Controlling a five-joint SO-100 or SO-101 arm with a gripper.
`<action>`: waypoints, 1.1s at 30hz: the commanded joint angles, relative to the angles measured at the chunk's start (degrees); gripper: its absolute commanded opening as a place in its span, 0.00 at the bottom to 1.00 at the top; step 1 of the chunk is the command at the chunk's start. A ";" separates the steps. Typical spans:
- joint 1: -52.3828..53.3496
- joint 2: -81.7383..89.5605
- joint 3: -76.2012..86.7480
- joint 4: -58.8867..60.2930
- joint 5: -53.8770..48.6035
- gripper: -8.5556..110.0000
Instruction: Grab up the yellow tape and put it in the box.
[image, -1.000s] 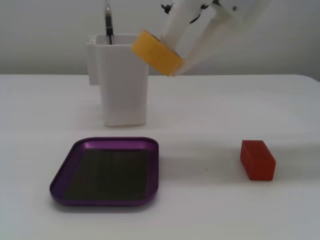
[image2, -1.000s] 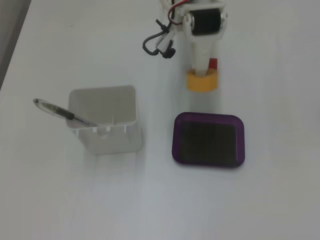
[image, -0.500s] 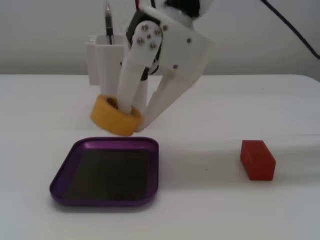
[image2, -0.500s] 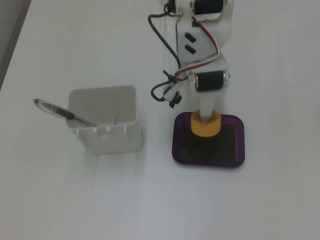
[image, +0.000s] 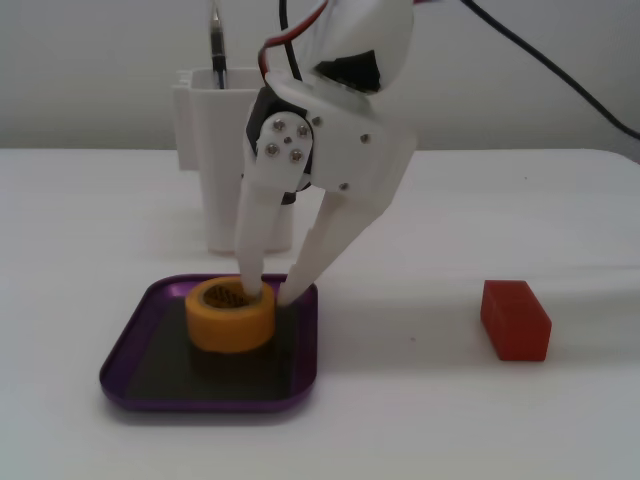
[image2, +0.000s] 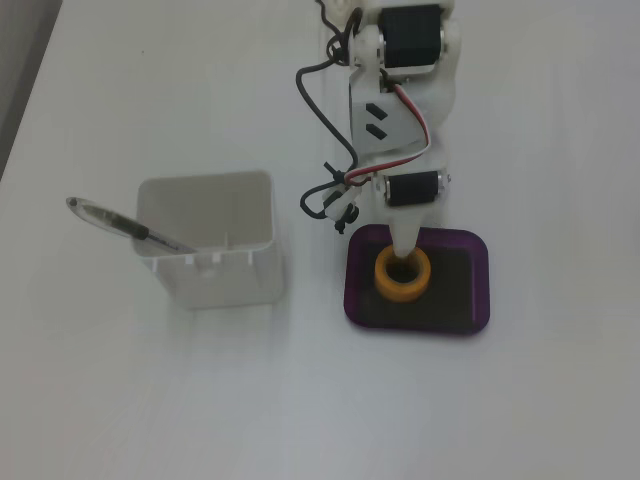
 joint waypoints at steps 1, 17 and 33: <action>-0.18 1.41 -2.37 -0.09 0.00 0.14; -0.18 33.22 -11.60 27.42 0.53 0.15; -0.18 90.09 29.79 36.91 0.53 0.15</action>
